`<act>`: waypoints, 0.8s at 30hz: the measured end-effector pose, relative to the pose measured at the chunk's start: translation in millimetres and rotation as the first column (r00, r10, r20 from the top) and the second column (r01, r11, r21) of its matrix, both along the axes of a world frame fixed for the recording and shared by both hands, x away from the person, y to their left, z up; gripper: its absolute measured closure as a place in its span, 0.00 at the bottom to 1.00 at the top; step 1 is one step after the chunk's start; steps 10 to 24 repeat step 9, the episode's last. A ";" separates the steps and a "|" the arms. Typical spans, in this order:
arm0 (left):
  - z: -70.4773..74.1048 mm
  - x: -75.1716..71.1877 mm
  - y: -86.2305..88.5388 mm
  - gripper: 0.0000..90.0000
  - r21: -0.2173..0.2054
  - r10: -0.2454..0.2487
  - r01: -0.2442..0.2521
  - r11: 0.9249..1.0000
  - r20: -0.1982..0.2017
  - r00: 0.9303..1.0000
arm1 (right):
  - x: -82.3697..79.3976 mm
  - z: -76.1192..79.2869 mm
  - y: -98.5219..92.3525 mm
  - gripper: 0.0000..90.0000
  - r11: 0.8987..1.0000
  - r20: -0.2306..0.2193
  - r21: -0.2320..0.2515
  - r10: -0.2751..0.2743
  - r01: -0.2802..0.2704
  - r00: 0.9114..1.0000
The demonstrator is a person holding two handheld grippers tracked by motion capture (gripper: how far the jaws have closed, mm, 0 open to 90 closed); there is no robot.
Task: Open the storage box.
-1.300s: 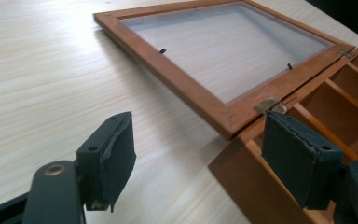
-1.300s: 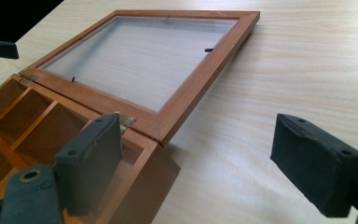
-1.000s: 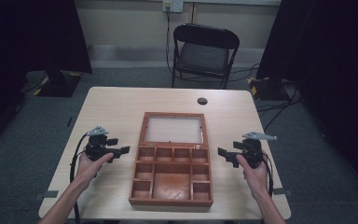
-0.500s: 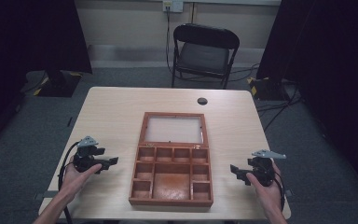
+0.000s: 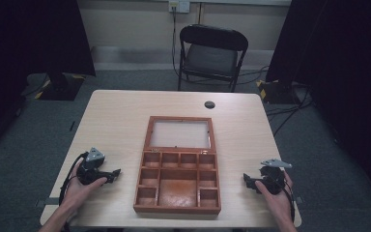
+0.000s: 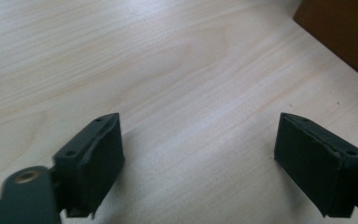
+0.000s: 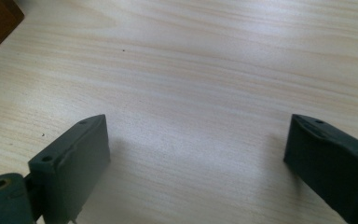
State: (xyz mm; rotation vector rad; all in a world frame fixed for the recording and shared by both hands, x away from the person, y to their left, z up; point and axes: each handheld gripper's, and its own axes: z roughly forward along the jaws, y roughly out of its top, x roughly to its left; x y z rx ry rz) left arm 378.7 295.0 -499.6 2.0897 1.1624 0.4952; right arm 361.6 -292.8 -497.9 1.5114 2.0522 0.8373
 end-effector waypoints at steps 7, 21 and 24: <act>-2.7 2.8 0.2 0.08 -0.001 0.025 -0.025 1.000 0.008 1.000 | -1.0 -3.0 3.4 0.01 1.000 0.019 0.000 -0.021 0.021 1.000; -2.7 2.8 0.2 0.08 -0.001 0.026 -0.026 1.000 0.008 1.000 | -1.5 -3.1 3.7 0.01 1.000 0.021 0.000 -0.026 0.026 0.999; -2.7 2.8 0.2 0.08 -0.001 0.026 -0.026 1.000 0.008 1.000 | -1.5 -3.1 3.7 0.01 1.000 0.021 0.000 -0.026 0.026 0.999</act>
